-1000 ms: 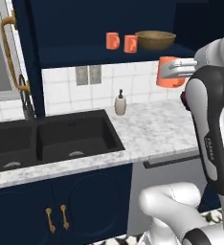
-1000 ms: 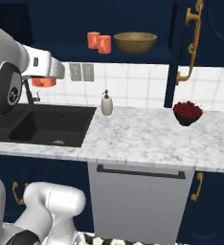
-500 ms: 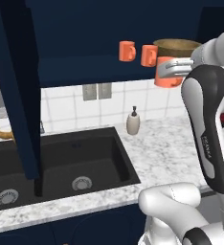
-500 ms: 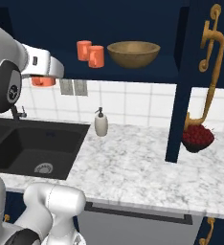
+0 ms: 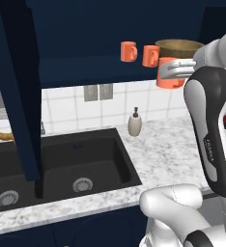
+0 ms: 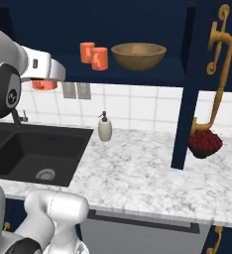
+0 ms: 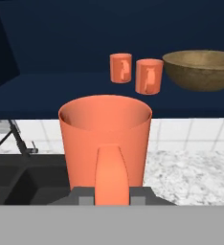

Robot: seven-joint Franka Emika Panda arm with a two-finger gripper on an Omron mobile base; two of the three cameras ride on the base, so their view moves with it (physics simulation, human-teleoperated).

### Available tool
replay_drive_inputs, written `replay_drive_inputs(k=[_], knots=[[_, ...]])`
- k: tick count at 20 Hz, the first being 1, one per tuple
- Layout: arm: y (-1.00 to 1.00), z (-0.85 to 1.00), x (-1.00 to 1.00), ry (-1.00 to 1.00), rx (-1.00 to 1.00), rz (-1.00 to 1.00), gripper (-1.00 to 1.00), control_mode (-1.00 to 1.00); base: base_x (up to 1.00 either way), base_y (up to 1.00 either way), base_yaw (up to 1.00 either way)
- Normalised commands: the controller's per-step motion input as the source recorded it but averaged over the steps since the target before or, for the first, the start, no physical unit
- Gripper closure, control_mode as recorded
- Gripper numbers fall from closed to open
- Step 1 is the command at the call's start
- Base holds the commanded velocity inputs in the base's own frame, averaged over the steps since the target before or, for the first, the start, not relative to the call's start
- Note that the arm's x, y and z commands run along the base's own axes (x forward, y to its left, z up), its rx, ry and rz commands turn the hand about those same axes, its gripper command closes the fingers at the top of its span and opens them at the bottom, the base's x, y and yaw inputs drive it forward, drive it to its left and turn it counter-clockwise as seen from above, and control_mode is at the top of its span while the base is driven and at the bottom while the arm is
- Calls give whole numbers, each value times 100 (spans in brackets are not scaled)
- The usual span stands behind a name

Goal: Gather all objects into one cabinet and sort the glasses and bowls to opposite sides.

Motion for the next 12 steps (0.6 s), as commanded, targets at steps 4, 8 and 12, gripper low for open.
replay_drive_inputs(k=[4, 8, 12], knots=[[0, 0, 0, 0, 0, 0, 100, 100, 0, 0, 0], [0, 0, 0, 0, 0, 0, 100, 100, 9, 0, 0], [0, 50, 0, -1, -6, 0, 100, -100, 0, 0, 0]])
